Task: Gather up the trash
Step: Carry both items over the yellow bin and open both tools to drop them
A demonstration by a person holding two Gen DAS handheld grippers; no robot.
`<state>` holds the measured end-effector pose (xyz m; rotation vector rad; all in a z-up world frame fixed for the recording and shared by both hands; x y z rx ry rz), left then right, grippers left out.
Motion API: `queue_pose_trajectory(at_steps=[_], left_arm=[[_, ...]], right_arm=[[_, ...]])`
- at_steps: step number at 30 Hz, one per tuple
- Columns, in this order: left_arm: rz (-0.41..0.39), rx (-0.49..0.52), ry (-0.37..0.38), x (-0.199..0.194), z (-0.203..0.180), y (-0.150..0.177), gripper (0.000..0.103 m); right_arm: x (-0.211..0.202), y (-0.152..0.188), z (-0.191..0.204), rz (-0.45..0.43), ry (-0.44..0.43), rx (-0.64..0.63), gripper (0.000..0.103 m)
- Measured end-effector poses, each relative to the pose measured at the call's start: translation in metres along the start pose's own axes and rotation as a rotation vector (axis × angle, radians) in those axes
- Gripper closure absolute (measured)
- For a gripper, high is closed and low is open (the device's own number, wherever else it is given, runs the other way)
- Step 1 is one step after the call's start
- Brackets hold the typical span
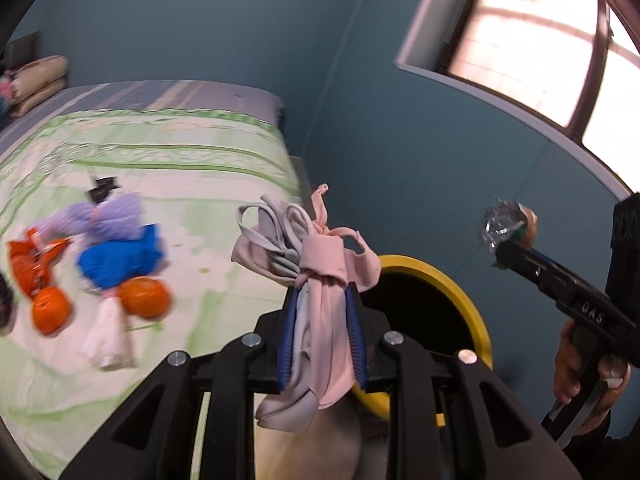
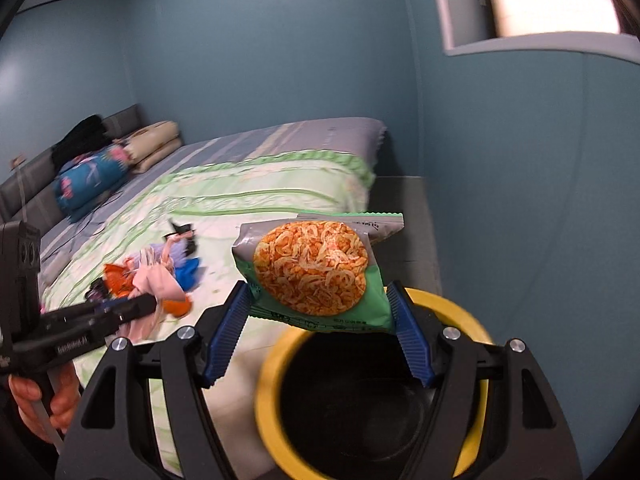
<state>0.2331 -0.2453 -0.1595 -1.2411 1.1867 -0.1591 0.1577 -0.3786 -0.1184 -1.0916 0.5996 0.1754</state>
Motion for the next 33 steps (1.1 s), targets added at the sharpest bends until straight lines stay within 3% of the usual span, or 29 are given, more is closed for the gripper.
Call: queue_pose_trajectory(at_steps=[9, 24, 33], left_arm=[[0.063, -0.01, 0.128, 0.048, -0.058, 0.022, 0.081], [0.16, 0.049, 0.173, 0.07, -0.098, 0.054, 0.081], [0.184, 0.047, 0.185, 0.076, -0.098, 0.063, 0.081]], right_arm=[[0.008, 0.004, -0.04, 0.027, 0.029, 0.068, 0.037], [0.028, 0.012, -0.071, 0.065, 0.056, 0.161, 0.037], [0.038, 0.016, -0.072, 0.091, 0.068, 0.188, 0.037]])
Point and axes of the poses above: each gripper's, at about its wrist camera, not at the fingertips, and x roughly the way its jaws point, z to its left, y to its underside, the point moved 10 cm from there along x, roughly the way its jaws point, and after that the axes turned 12 degrees about x, right-handed, at the moved point
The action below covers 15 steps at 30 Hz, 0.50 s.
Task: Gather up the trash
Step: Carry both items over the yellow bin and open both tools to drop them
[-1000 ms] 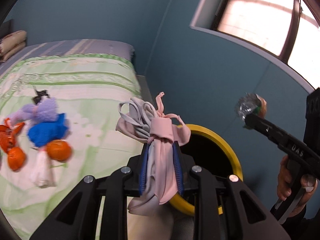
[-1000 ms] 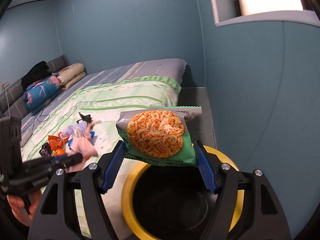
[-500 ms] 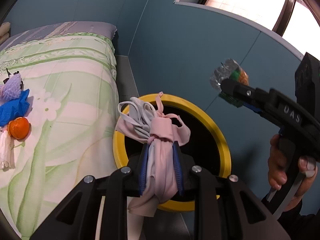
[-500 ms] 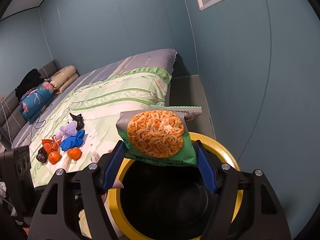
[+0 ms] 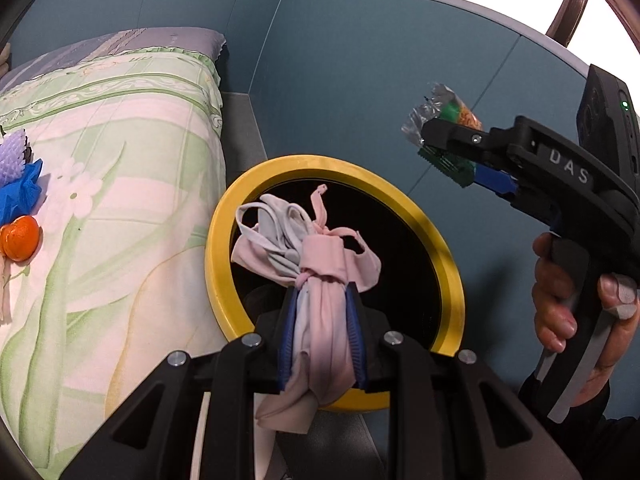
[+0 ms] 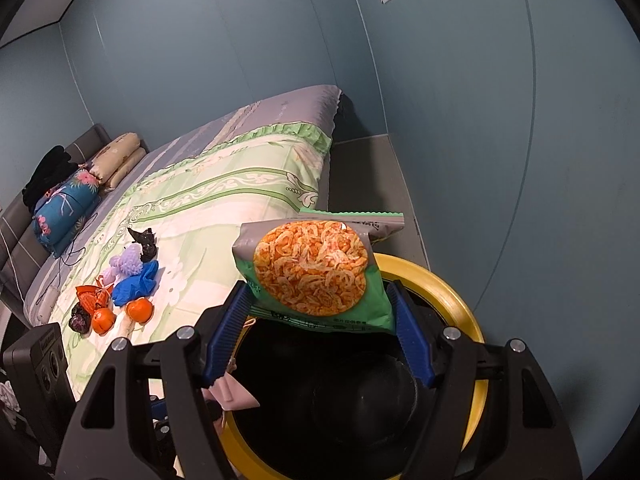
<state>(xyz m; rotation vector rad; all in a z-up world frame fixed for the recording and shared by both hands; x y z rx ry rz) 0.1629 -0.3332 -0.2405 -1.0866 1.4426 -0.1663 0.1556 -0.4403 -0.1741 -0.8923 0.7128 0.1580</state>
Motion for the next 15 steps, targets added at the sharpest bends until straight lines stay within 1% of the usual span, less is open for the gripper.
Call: queue_pose_trajectory(at_steps=[4, 6, 7, 8, 11, 15], left_arm=[[-0.007, 0.009, -0.005, -0.001, -0.002, -0.002, 0.081], [-0.011, 0.014, -0.005, -0.001, -0.003, -0.003, 0.08], [-0.015, 0.015, -0.005, -0.002, -0.004, -0.004, 0.076], [-0.021, 0.016, -0.007, -0.003, -0.003, -0.005, 0.07], [-0.048, 0.023, -0.009, -0.009, -0.005, -0.007, 0.059], [-0.072, 0.035, -0.024, -0.019, -0.004, -0.011, 0.057]], right_arm=[[0.001, -0.001, 0.0, -0.002, -0.001, 0.009, 0.036], [0.0, -0.002, -0.002, -0.004, 0.004, 0.018, 0.033], [0.0, -0.003, -0.003, -0.006, 0.004, 0.022, 0.029], [0.0, -0.004, -0.004, -0.009, 0.001, 0.031, 0.028], [-0.002, -0.006, -0.007, -0.018, 0.0, 0.043, 0.027], [-0.006, -0.011, -0.009, -0.035, -0.003, 0.053, 0.027]])
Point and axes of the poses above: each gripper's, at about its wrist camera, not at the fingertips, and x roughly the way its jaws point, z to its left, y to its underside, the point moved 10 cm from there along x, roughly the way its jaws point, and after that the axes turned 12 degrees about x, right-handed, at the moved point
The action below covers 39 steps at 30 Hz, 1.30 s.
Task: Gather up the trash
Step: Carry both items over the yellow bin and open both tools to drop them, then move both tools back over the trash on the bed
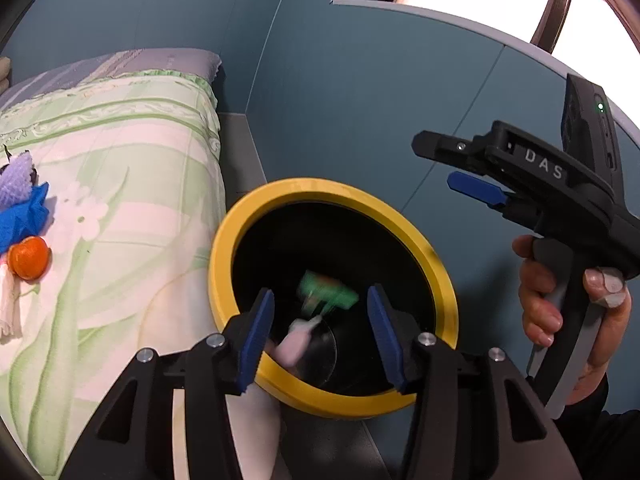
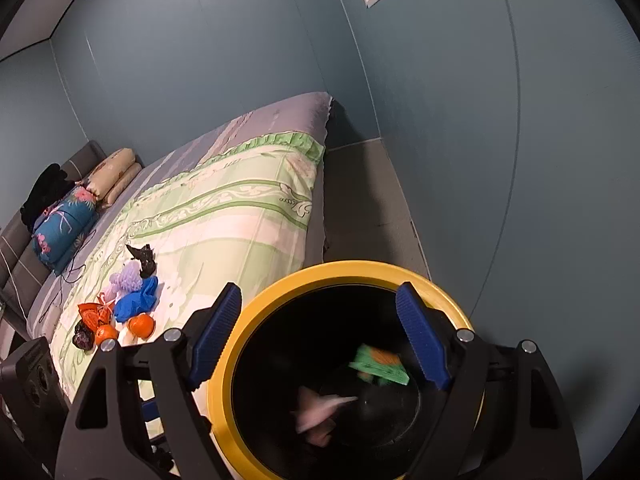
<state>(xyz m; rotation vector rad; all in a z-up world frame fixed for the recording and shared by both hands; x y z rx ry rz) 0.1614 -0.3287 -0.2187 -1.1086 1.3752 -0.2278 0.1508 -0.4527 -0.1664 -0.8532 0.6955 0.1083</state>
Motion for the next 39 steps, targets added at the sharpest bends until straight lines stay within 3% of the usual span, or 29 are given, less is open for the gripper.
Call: queue_pose_trajectory(at_steps=[7, 13, 28, 39], left_arm=[[-0.034, -0.044, -0.035, -0.019, 0.023, -0.007, 0.057], [-0.076, -0.082, -0.11, -0.049, 0.059, -0.013, 0.057], [-0.198, -0.167, -0.362, -0.152, 0.152, -0.013, 0.043], [-0.228, -0.245, -0.563, -0.223, 0.225, 0.023, 0.034]], right_arm=[[-0.012, -0.007, 0.002, -0.041, -0.032, 0.005, 0.027], [-0.018, -0.006, 0.019, -0.06, -0.074, -0.019, 0.027], [-0.015, 0.026, 0.133, -0.044, -0.26, -0.21, 0.026], [0.016, 0.073, 0.217, 0.025, -0.338, -0.354, 0.02]])
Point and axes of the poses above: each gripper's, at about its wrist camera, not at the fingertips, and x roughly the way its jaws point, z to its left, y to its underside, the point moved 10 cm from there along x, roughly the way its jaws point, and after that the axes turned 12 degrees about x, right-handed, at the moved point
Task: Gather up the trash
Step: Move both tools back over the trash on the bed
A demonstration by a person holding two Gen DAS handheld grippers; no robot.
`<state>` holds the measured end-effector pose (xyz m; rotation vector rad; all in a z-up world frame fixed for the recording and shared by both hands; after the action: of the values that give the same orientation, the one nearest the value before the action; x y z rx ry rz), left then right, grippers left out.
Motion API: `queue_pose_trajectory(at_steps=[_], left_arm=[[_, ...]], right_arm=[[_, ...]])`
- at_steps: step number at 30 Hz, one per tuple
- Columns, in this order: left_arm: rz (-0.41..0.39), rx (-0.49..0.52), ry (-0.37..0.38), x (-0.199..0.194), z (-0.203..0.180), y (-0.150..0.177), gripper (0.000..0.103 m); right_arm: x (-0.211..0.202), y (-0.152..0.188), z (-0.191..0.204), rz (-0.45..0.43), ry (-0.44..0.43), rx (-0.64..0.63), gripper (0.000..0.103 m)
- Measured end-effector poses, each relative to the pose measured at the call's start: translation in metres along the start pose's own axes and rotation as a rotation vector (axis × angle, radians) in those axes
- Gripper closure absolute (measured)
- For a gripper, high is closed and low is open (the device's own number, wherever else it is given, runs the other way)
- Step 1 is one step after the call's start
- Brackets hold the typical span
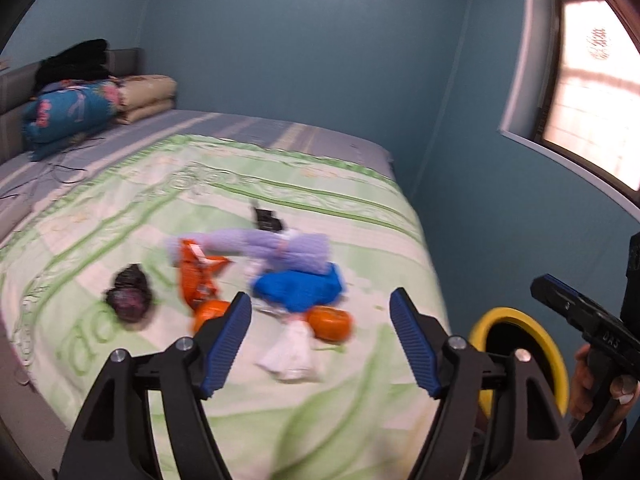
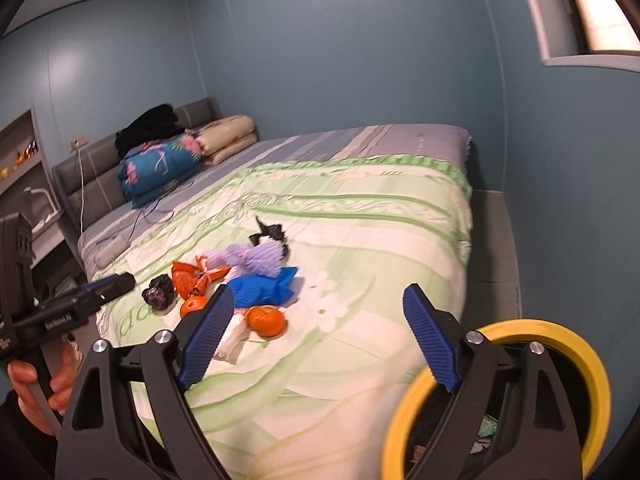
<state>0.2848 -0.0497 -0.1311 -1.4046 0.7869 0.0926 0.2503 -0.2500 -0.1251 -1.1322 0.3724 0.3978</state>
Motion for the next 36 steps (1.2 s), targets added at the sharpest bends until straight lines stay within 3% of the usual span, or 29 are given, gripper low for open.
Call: queue_pose_trajectory(at_steps=[8, 18, 29, 36], left_arm=[[0.036, -0.079, -0.09, 0.004, 0.07, 0.02, 0.033], [0.1, -0.146, -0.177, 0.032, 0.141, 0.047, 0.032], [0.176, -0.197, -0.242, 0.07, 0.19, 0.074, 0.032], [0.204, -0.225, -0.257, 0.088, 0.21, 0.084, 0.032]], right_arm=[[0.06, 0.029, 0.034, 0.094, -0.011, -0.054, 0.02], [0.107, 0.079, 0.082, 0.213, -0.064, -0.122, 0.02], [0.162, 0.131, 0.106, 0.332, -0.039, -0.139, 0.02], [0.186, 0.139, 0.106, 0.346, 0.005, -0.149, 0.019]])
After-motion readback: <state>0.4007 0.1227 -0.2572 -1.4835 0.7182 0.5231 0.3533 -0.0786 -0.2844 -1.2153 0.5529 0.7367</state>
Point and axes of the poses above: each gripper's, at about its wrist camera, not at the fingertips, and x roughly the way its jaws point, z to its left, y to its underside, the point moved 10 cm from there along x, roughly the way its jaws point, and after that the axes turned 12 degrees about x, right-handed, at the moved point
